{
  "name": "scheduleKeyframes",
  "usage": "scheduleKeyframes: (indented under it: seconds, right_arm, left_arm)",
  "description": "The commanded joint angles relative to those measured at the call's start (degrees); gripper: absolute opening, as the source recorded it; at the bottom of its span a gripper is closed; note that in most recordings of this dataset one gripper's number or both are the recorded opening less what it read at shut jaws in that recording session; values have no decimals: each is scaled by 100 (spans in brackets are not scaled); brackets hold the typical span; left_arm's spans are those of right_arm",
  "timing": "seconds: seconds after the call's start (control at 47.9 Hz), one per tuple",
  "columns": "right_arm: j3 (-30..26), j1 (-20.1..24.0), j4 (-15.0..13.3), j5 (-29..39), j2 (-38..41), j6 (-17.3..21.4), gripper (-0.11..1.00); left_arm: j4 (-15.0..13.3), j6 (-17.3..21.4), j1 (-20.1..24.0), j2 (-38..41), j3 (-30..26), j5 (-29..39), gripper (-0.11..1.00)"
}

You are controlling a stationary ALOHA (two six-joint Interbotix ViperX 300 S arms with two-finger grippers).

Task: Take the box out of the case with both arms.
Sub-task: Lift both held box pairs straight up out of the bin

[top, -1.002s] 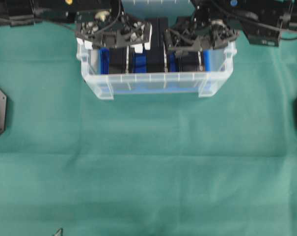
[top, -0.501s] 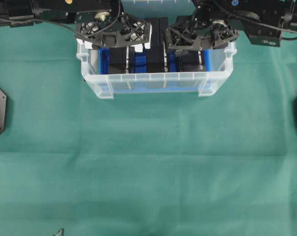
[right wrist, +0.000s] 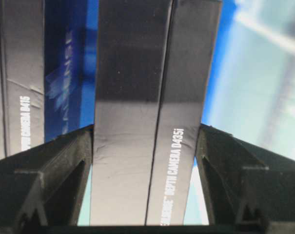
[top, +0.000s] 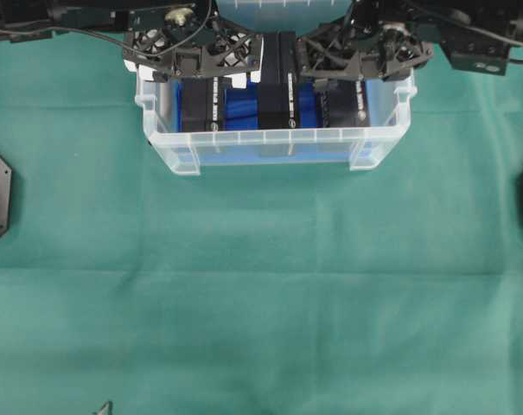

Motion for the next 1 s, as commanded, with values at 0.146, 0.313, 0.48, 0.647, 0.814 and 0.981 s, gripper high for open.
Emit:
scheduleKeyframes:
  seconds: [0.146, 0.313, 0.48, 0.647, 0.814, 0.981]
  right_arm:
    - [-809, -9, -237, 686, -387, -141, 66]
    - [-1248, 0, -325, 1046, -448, -229, 66]
    - [-1767, 44, -439, 1415, -457, -325, 66]
    - [-2347, 123, -624, 1934, -457, -422, 66]
    - [-2769, 193, -729, 2268, -457, -431, 66]
    - [-3120, 272, -817, 2531, -457, -431, 66]
  left_arm:
    - [-18, 9, -79, -448, -809, 510, 64]
    - [-18, 79, -79, -545, -1389, 1055, 64]
    - [-9, 229, -114, -519, -2083, 1608, 64]
    - [18, 308, -132, -492, -2698, 2048, 64]
    - [9, 334, -149, -466, -3111, 2399, 64]
    - [18, 352, -185, -369, -3604, 2751, 64]
